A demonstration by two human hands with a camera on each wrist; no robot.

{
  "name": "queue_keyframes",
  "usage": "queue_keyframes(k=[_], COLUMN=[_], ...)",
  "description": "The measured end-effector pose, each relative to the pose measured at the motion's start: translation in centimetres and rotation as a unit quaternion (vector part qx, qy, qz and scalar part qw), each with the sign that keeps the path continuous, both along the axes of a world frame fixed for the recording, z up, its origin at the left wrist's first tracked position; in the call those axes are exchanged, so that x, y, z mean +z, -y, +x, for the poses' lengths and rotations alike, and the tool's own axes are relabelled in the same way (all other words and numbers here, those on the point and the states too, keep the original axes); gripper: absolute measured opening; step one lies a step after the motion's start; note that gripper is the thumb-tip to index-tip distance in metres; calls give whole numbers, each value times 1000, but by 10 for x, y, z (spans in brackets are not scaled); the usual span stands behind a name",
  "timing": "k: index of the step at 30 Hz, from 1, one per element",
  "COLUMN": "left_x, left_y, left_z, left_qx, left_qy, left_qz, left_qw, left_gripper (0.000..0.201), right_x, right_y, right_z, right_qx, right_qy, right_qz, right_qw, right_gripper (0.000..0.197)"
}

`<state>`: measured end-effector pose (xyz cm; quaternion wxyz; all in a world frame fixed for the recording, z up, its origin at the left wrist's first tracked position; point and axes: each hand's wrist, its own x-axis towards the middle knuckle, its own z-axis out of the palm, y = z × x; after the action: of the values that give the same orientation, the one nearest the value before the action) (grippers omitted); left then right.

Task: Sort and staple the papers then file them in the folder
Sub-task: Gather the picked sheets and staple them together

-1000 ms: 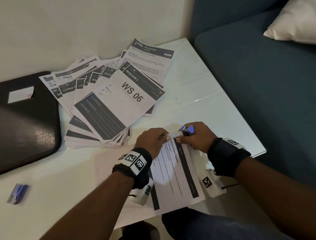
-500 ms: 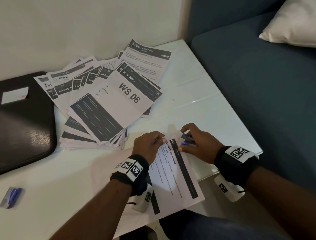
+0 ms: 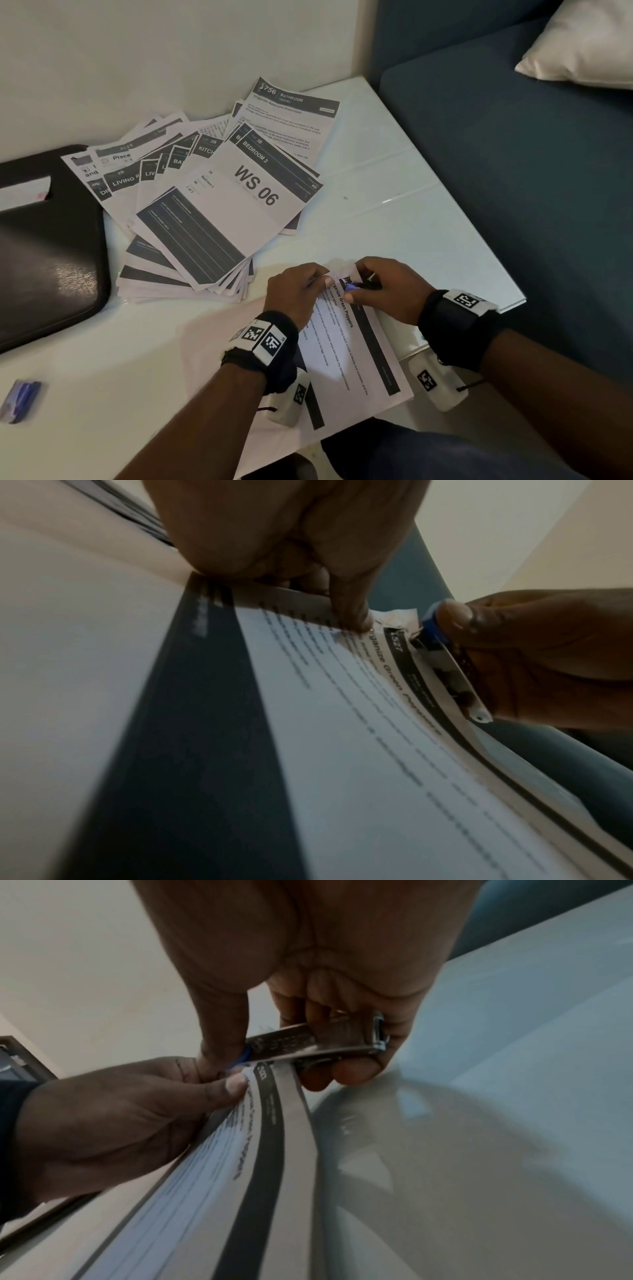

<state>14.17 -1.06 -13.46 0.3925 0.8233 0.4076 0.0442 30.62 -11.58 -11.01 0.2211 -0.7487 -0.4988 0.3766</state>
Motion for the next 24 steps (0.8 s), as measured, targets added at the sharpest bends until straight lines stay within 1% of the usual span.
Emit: queue_keyframes(k=[3,8,14,24], left_x=[0,-1,-2,-1], left_y=[0,0,-1,-1], left_z=[1,1,2,0], left_qx=[0,-5,-1,-10], left_qy=[2,2,-4,5], left_qz=[3,6,8,-3], left_qw=[1000,1000,1000,1000], left_gripper=[18,20,18,20], right_x=[3,4,3,3], right_y=[-7,-11,-15,-21], right_z=[1,-4,-7,-5], right_qx=[4,5,-11,-10], right_qy=[-8,1,5,33], right_qz=[0,8,24,22], right_qw=[1000,1000,1000,999], right_gripper=[33,35,33,27])
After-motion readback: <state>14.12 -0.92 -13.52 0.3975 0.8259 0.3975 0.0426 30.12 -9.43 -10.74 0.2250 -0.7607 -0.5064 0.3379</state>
